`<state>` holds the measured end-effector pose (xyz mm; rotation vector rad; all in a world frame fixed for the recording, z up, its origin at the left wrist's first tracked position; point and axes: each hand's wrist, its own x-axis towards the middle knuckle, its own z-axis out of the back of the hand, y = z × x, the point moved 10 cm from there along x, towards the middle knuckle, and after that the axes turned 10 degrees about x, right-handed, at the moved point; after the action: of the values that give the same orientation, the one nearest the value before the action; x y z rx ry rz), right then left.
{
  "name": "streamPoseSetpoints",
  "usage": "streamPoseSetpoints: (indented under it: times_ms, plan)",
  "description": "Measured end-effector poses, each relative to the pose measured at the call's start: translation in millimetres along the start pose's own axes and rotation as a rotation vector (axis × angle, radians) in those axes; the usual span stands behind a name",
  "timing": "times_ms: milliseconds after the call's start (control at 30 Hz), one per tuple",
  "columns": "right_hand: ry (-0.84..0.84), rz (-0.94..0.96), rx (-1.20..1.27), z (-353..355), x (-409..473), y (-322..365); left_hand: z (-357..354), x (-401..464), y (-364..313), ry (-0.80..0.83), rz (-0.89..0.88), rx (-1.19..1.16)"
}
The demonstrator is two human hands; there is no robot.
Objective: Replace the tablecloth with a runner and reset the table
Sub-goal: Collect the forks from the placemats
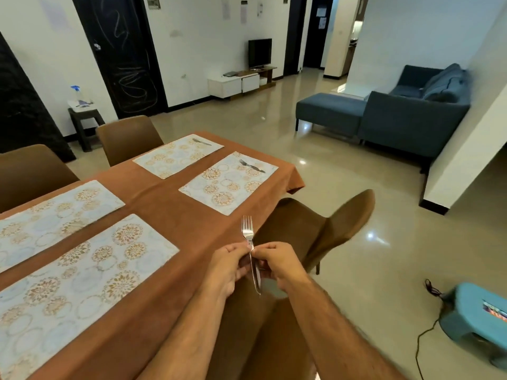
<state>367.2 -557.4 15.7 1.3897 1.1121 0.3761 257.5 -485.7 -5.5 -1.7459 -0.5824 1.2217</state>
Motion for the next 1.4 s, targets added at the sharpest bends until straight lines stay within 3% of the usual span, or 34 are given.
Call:
streamPoseSetpoints:
  times_ms: [233,500,700,967,1267,1400]
  plan:
    - [-0.002,0.008,-0.078,152.0,-21.5,30.5,-162.7,-48.5,32.3,0.032,0.081,-0.057]
    - [-0.037,0.091,-0.156,228.2,5.9,75.4,-253.3,-30.2,17.9,-0.040,0.087,-0.016]
    - [0.005,0.119,-0.216,251.7,58.6,104.2,-285.8,22.0,11.4,-0.059,0.135,-0.080]
    - [0.080,0.070,-0.377,282.3,193.1,151.4,-336.9,136.9,-16.2,-0.153,0.212,-0.170]
    - [0.166,0.073,-0.544,279.4,352.2,213.5,-348.2,259.2,-59.8,-0.332,0.176,-0.262]
    - [0.295,0.088,-0.601,267.6,422.8,223.8,-349.0,303.5,-67.2,-0.451,0.144,-0.376]
